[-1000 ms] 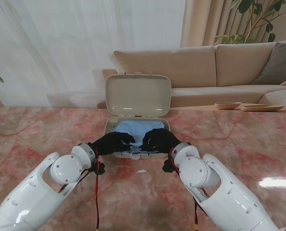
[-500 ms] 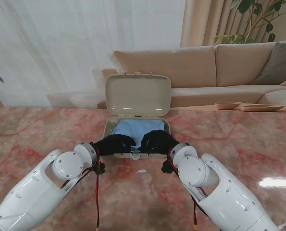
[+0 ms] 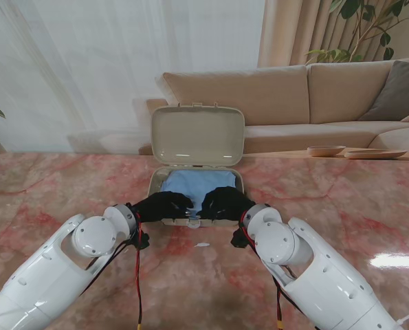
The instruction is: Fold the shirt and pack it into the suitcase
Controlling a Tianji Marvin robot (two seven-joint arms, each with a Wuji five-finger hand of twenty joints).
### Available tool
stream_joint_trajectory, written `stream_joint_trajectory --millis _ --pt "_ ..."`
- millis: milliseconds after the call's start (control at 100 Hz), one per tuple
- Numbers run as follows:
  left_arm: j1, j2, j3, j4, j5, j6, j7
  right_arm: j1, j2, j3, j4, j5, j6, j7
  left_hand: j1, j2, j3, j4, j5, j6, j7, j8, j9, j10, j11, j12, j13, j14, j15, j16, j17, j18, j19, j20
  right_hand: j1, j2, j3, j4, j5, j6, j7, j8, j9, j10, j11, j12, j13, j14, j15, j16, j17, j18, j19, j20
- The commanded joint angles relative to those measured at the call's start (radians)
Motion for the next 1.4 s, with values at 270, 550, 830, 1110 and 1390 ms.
stream_joint_trajectory --millis 270,550,830,1110,1390 --pt "0.063 -0.002 -0.059 -0.095 0.016 0.030 0.032 -0.049 -0.005 0.043 -0.074 -0.013 0.021 -0.021 0.007 0.029 -0.032 0.004 0.004 -0.022 0.019 0.011 0.027 -0.014 0.027 0.002 0.013 0.027 0.006 0.004 -0.003 0.016 0.017 0.016 -0.022 0.019 -0.013 0.022 0.013 -0.020 0.011 -0.009 0.004 0.002 -0.001 0.001 -0.009 -0.006 0.041 -0.009 -0.019 -0.008 0.032 0.006" --pt "0.140 -0.005 -0.155 -0.187 0.067 0.087 0.082 -0.051 -0.020 0.076 -0.073 -0.034 0.066 -0.088 0.005 0.028 -0.035 0.001 0.013 -0.024 0.019 0.017 0.029 -0.014 0.023 0.002 0.013 0.027 0.002 0.004 -0.003 0.017 0.016 0.018 -0.048 0.023 0.004 0.051 -0.002 -0.009 -0.048 0.009 -0.033 0.002 -0.024 -0.008 -0.024 -0.012 0.039 0.000 -0.024 -0.016 0.027 0.025" --pt "0.223 -0.015 -0.255 -0.238 0.082 0.188 0.133 -0.039 -0.033 0.114 -0.022 -0.043 0.130 -0.137 -0.021 0.061 -0.039 0.001 0.011 -0.008 -0.007 0.005 0.025 -0.004 0.011 -0.002 0.006 0.037 -0.002 0.004 -0.006 0.017 0.006 0.013 -0.119 0.047 0.004 0.058 -0.071 0.029 -0.156 0.072 -0.140 0.018 -0.054 -0.021 -0.091 -0.013 0.010 -0.006 -0.074 -0.034 0.002 0.043" --pt "0.245 -0.031 -0.296 -0.201 0.043 0.285 0.175 -0.005 -0.034 0.126 0.062 -0.036 0.188 -0.127 -0.038 0.074 -0.039 0.006 -0.014 0.029 -0.061 -0.029 0.015 0.006 0.003 -0.002 -0.005 0.048 -0.002 0.006 -0.018 0.023 0.006 0.013 -0.195 0.096 -0.047 0.046 -0.132 0.063 -0.214 0.067 -0.236 0.038 -0.065 -0.033 -0.153 -0.008 0.007 -0.008 -0.115 -0.044 -0.004 0.056" --pt "0.204 -0.053 -0.292 -0.116 -0.023 0.328 0.223 0.019 -0.026 0.124 0.112 -0.041 0.236 -0.086 -0.035 0.080 -0.037 0.007 -0.008 0.041 -0.073 -0.035 0.021 0.015 0.010 0.003 -0.005 0.062 0.014 0.015 -0.030 0.035 0.008 0.015 -0.220 0.149 -0.122 0.052 -0.191 0.100 -0.284 0.076 -0.357 0.054 -0.036 -0.029 -0.284 -0.017 0.005 -0.010 -0.225 -0.090 -0.061 0.082"
